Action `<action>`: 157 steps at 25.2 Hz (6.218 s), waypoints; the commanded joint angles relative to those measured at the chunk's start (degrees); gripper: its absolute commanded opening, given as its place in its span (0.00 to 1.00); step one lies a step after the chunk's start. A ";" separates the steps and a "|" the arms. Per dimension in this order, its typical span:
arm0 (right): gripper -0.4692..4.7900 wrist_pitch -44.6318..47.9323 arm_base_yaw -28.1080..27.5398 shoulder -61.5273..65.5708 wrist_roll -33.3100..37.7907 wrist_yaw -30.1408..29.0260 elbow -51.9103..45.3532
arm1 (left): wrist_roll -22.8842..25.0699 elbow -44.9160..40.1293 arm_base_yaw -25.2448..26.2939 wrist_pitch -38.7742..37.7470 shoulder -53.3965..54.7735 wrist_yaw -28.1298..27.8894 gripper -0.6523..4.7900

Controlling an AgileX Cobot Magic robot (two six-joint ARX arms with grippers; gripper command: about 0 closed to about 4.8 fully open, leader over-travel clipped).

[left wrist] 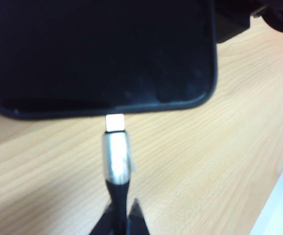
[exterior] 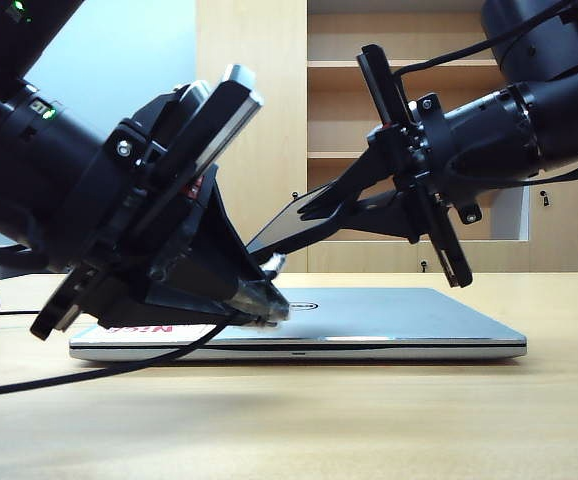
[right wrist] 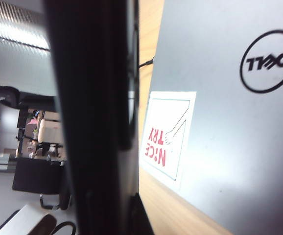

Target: Pick up the charging cable and the phone, plug the charging cable into the charging port on the phone, and finally place them back on the table.

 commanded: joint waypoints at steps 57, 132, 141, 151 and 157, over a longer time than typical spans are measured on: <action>0.08 3.74 -1.01 -0.52 1.79 -2.60 0.31 | -1.68 0.24 -0.02 1.11 -0.13 -0.04 0.11; 0.08 3.76 1.18 -0.50 -3.50 -2.78 0.31 | -3.78 0.24 -0.02 2.23 -0.13 0.00 0.11; 0.08 1.99 1.03 -0.50 -8.59 -3.28 0.31 | -3.72 0.24 -0.02 2.01 -0.13 0.00 0.11; 0.08 1.95 0.74 -0.50 -9.22 -6.82 0.31 | -3.56 0.24 -0.02 2.01 -0.13 -0.02 0.11; 0.08 -1.77 0.74 -0.50 -5.99 -7.08 0.31 | -3.56 0.24 -0.02 2.03 -0.13 -0.02 0.11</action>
